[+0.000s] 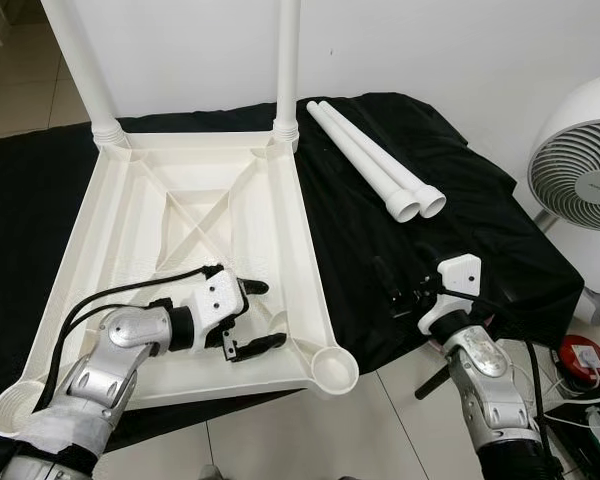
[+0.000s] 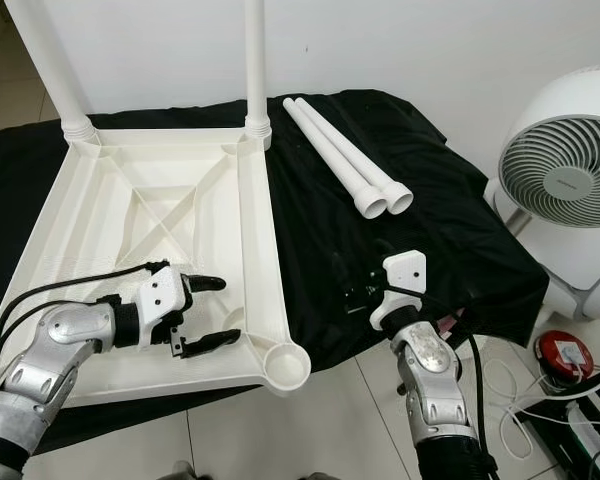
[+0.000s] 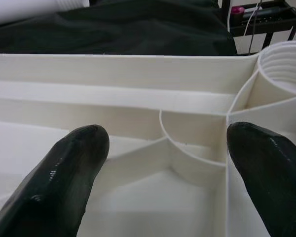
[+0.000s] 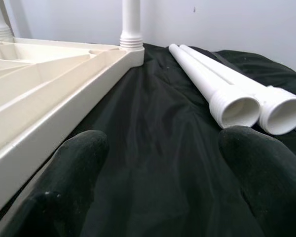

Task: Building children table

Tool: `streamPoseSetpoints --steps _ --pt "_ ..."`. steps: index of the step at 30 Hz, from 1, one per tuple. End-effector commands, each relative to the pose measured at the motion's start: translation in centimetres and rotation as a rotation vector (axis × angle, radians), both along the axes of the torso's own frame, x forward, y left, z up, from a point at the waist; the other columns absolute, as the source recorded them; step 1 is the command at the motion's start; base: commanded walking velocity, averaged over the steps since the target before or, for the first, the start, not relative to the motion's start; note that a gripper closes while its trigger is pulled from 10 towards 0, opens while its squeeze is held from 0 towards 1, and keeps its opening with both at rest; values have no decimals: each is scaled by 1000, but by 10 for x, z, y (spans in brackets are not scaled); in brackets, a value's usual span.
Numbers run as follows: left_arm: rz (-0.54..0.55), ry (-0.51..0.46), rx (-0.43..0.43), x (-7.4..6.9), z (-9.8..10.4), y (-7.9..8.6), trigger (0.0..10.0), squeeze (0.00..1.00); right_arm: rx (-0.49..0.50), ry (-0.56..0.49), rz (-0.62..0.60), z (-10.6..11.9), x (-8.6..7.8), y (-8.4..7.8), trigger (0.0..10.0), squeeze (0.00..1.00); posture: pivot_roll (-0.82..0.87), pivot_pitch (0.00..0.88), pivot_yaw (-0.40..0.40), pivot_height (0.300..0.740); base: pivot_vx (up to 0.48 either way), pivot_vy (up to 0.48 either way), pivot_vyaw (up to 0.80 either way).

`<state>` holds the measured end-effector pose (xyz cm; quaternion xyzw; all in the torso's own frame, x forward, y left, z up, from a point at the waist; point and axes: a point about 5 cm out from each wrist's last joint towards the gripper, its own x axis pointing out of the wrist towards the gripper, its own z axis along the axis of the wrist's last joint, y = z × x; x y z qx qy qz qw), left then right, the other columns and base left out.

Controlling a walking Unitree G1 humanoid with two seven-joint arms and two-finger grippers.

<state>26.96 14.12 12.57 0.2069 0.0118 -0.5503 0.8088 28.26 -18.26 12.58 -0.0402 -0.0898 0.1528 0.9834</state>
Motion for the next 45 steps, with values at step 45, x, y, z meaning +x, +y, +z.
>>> streamPoseSetpoints --steps 45 --pt "324 -90 125 64 -1 -2 10000 0 25 17 18 3 5 11 10000 0 -45 73 -15 740 0 0 0"
